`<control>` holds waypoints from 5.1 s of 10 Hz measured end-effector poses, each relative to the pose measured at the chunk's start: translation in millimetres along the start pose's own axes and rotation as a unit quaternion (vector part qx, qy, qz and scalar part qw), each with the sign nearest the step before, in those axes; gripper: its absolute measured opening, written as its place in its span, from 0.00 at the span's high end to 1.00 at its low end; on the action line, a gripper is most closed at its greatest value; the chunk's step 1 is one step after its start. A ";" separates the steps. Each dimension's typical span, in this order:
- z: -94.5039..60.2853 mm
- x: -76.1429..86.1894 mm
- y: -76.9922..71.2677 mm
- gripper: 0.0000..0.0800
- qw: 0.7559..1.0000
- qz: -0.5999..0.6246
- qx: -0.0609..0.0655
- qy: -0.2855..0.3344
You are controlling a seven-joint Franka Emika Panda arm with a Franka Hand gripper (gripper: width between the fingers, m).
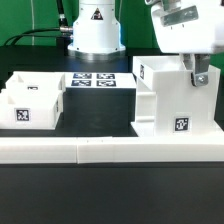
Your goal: Assemble drawer
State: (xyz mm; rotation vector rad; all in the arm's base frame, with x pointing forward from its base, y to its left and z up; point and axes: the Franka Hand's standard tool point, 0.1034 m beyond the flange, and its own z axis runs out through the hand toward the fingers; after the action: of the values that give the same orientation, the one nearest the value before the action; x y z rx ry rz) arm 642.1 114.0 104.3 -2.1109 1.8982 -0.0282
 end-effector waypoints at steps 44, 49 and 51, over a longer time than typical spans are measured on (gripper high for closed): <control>-5.0 188.5 145.6 0.19 0.747 -0.651 -0.134 -0.019; 8.7 209.5 162.1 0.19 0.745 -0.653 -0.138 -0.011; 16.3 210.2 166.7 0.19 0.743 -0.654 -0.141 -0.006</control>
Offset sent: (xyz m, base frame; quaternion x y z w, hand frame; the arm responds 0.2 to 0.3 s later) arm 0.0000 0.0000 0.0000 0.0000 0.0000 0.0000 1.0000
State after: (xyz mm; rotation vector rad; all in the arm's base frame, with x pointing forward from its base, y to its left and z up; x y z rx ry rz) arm 510.6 -101.0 10.8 -3.1296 0.0333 -0.0262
